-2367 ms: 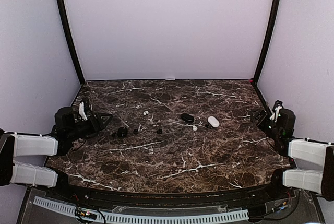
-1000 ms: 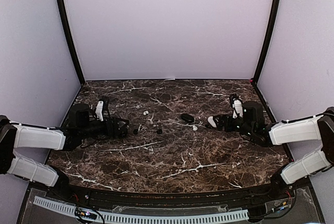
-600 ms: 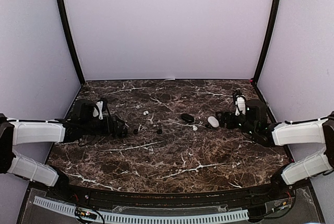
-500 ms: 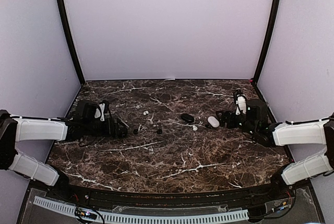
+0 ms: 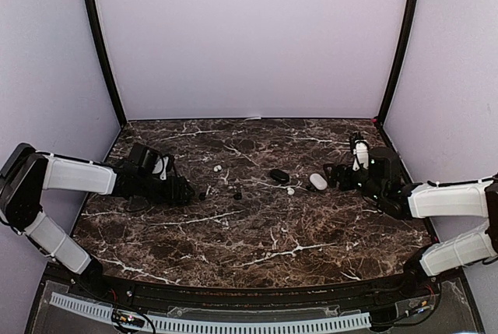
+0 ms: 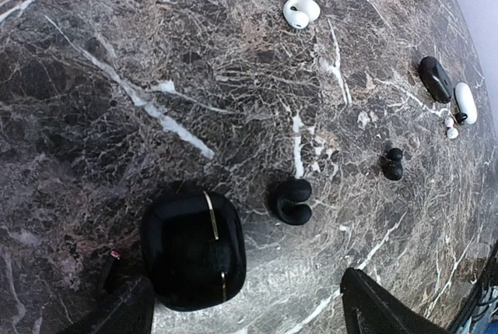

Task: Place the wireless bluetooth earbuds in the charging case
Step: Pick up the charging case from the center of the board.

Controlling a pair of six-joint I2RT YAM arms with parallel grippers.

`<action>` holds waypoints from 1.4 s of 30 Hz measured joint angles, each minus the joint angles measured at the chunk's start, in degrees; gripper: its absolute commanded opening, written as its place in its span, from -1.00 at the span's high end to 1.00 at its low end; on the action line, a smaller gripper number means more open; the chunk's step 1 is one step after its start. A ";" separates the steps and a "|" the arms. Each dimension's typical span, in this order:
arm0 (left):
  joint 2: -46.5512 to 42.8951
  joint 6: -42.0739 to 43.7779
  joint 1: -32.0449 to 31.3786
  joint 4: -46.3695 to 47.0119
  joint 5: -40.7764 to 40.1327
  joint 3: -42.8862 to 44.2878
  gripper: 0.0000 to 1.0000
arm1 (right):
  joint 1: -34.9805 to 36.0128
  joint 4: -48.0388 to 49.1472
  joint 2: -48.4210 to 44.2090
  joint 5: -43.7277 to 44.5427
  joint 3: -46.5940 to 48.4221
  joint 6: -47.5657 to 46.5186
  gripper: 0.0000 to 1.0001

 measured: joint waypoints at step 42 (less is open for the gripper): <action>10.03 -5.68 -10.54 -9.11 -14.71 13.64 -0.79 | 0.00 0.04 -0.22 -1.99 -0.98 -1.11 -0.72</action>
